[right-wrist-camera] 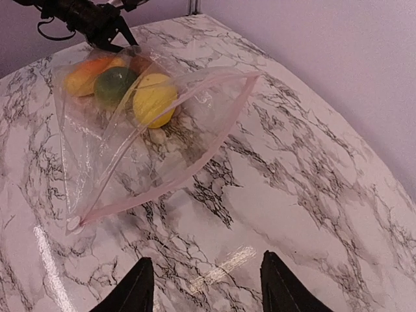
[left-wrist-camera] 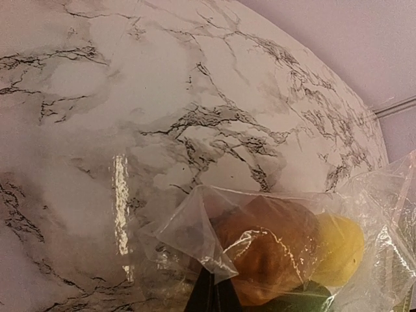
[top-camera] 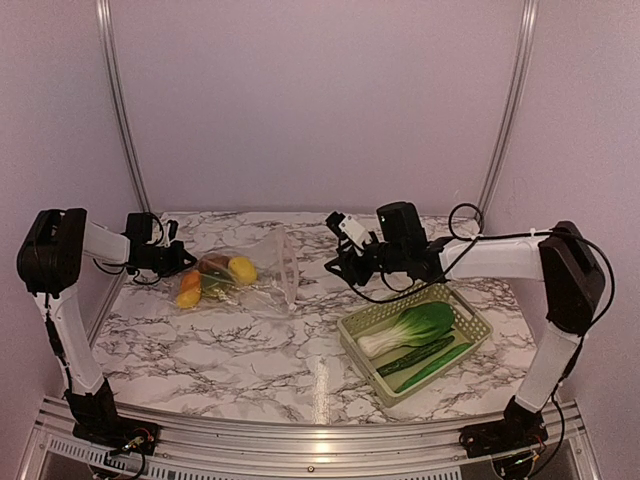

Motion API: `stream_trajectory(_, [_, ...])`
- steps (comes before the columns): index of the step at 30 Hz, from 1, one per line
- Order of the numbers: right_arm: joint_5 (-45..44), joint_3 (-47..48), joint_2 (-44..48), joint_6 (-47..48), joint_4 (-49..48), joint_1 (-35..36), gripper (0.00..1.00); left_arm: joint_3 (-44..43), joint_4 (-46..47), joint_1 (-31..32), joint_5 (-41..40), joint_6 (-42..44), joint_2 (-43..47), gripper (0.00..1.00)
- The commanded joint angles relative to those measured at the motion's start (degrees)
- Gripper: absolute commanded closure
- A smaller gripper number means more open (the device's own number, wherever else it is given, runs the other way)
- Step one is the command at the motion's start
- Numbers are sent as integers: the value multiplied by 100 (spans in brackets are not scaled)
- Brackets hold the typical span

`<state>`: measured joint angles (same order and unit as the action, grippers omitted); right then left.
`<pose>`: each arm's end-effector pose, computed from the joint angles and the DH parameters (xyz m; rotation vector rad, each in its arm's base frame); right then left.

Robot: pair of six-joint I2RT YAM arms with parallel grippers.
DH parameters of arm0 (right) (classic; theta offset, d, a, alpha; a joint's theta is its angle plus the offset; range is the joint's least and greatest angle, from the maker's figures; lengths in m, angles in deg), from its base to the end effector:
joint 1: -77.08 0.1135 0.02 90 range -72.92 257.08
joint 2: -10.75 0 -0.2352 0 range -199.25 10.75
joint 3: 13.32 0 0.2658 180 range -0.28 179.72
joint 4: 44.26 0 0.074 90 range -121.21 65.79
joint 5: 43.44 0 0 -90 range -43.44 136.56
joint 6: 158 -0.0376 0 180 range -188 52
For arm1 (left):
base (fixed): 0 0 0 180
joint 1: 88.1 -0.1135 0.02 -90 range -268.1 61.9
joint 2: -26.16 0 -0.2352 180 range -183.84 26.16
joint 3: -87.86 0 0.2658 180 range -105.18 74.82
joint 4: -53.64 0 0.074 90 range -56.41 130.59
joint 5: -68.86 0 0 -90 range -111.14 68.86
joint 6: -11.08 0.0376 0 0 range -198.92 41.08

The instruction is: Open the zip-top bag and remove the fake food

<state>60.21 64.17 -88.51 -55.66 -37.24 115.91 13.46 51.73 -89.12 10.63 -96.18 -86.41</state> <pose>0.3073 0.2587 0.1938 -1.0388 1.8260 0.5281 0.4006 -0.0127 0.0982 -0.0629 2.2594 -0.7786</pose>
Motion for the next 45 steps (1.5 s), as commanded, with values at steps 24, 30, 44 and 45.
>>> stream_trajectory(24, [1359, 2279, -2305, 2430, 721, 72, 73, -253, -534, 392, 653, 481, -98, 100])
stream_trajectory(30, [1229, 1483, -1691, 2356, 391, 197, 73, -270, -557, 392, 630, 473, -148, 100])
stream_trajectory(44, [918, 1921, -2320, 2494, 859, 331, 77, -264, -519, 421, 795, 460, -118, 100])
stream_trajectory(45, [909, 2030, -2408, 2514, 886, 332, 78, -255, -521, 434, 822, 471, -116, 100])
